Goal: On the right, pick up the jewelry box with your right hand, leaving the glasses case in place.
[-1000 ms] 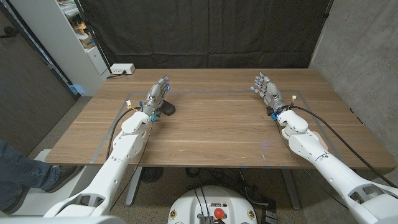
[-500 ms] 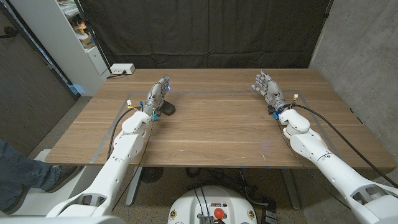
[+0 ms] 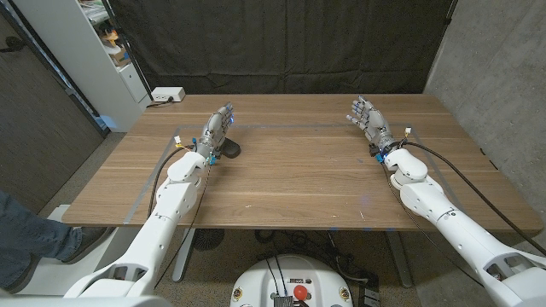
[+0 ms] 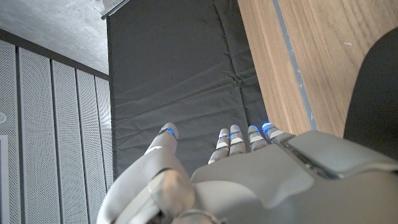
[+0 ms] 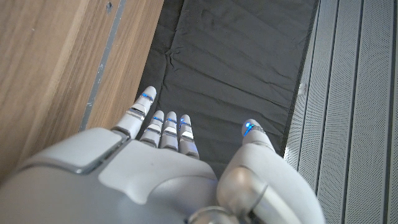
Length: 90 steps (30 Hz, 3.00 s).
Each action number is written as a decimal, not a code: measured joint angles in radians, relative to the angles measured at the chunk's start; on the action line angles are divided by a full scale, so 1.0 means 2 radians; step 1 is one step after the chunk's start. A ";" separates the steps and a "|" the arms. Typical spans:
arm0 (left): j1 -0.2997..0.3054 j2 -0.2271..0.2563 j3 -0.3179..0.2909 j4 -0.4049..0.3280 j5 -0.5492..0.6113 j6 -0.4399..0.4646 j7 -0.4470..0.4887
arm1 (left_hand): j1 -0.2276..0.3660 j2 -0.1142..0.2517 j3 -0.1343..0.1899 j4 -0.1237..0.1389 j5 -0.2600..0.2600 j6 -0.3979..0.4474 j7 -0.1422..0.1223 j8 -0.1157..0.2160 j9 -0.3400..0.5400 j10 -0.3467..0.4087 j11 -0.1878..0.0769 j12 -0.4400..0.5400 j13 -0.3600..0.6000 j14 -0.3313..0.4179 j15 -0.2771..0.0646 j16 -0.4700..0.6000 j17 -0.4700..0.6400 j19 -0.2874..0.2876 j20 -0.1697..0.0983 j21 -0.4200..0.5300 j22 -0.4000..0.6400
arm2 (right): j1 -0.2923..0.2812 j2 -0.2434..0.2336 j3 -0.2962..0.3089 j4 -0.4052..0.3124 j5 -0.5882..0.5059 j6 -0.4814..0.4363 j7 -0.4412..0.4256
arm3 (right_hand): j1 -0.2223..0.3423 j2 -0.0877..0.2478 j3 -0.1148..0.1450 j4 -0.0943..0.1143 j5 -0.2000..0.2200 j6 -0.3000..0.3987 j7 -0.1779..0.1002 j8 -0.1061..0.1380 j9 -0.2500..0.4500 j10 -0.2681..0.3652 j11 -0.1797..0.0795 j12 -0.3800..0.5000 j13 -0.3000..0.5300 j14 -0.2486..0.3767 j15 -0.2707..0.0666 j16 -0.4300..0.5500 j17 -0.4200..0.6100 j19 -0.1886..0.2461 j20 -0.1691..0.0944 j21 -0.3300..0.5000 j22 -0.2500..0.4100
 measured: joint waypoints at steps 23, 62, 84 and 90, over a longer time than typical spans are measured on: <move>-0.013 -0.002 -0.001 0.018 0.003 0.001 -0.008 | 0.000 0.000 0.000 -0.004 0.000 0.005 0.001 0.002 0.000 0.000 0.000 0.000 0.000 0.000 0.000 0.000 0.000 0.002 -0.002 0.000 0.000 | -0.007 -0.006 0.004 -0.006 -0.006 0.015 0.002 | 0.003 0.003 0.002 -0.002 -0.002 0.000 0.000 0.000 0.000 0.000 0.000 0.000 0.000 0.000 0.000 0.000 0.000 -0.004 0.004 0.000 0.000; -0.011 -0.003 -0.005 0.014 0.000 -0.004 -0.018 | 0.000 0.000 0.000 -0.008 0.000 0.005 0.001 0.002 0.000 0.000 0.000 0.000 0.000 0.000 0.000 0.000 0.000 0.003 0.003 0.000 0.000 | -0.048 -0.043 0.030 -0.057 -0.008 0.031 -0.008 | 0.009 0.003 0.002 -0.006 -0.002 0.003 -0.003 0.000 0.000 0.000 0.000 0.000 0.000 0.002 -0.002 0.000 0.000 -0.004 0.004 0.000 0.000; -0.014 -0.001 -0.005 0.014 0.000 -0.002 -0.021 | 0.003 0.003 -0.001 -0.009 0.000 0.009 0.000 0.002 0.000 0.003 0.002 0.000 0.000 0.000 0.000 0.000 0.000 0.004 0.001 0.000 0.000 | -0.067 -0.060 0.047 -0.072 -0.012 0.037 -0.015 | 0.009 0.003 0.002 -0.006 -0.006 0.004 -0.004 0.000 0.000 0.000 0.000 0.000 0.000 0.002 -0.002 0.000 0.000 -0.004 0.004 0.000 0.000; -0.018 -0.001 -0.005 0.018 -0.001 -0.001 -0.023 | 0.003 0.003 -0.001 -0.009 0.000 0.009 0.000 0.002 0.000 0.003 0.002 0.000 0.000 0.000 0.000 0.000 0.000 0.004 0.001 0.000 0.000 | -0.072 -0.064 0.052 -0.076 -0.015 0.040 -0.020 | 0.009 0.003 0.001 -0.007 -0.006 0.004 -0.004 0.000 0.000 0.000 0.000 0.000 0.000 0.002 -0.002 0.000 0.000 -0.004 0.004 0.000 0.000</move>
